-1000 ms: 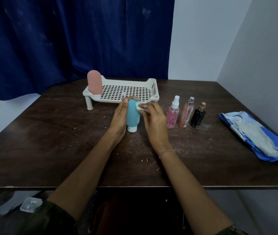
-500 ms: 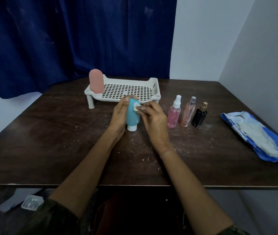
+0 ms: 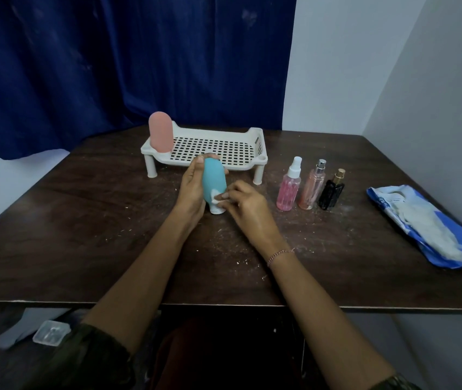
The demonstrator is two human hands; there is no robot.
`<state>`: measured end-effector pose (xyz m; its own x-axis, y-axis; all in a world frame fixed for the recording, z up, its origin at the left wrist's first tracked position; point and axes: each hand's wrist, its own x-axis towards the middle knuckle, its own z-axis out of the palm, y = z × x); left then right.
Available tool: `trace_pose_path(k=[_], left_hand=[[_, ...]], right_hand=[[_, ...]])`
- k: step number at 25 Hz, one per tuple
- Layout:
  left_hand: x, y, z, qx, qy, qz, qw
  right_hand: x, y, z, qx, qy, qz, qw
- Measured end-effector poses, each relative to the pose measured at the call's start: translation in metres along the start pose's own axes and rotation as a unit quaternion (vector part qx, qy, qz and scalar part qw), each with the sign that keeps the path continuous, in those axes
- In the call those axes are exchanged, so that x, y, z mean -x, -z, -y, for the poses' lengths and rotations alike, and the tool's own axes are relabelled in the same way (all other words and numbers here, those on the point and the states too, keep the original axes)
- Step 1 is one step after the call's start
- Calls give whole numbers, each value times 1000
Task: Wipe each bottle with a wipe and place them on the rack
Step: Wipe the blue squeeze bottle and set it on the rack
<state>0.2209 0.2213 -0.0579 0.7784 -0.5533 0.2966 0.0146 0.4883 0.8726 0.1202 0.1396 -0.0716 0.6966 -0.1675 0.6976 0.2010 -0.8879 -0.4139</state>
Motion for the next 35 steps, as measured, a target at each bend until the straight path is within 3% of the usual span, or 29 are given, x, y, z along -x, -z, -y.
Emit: trace_pose_path(k=[3,5,14,16,20,31,35], left_hand=[[-2,2,2,18,-1,14,1000],[-4,4,3,17,0,14,1000],[-6,6,1,32,8,-79,996],[-5,6,-1,31,15,-90,995],[-5,3,-3,18,38,-94,995],[-3,2,2,-16,48,-159,986],[-2,0,2,31,53,-188,980]], right_hand=[[-4,1,2,-7,-25,-71,997],[-4,0,2,-5,-40,-72,997],[4,-3,-3,1,-44,80,996],[3,2,-4,-37,-70,54,995],[-1,5,-4,-77,-135,-83,984],[0,1,5,-123,-115,-75,983],[1,2,9,-150,-107,-74,980]])
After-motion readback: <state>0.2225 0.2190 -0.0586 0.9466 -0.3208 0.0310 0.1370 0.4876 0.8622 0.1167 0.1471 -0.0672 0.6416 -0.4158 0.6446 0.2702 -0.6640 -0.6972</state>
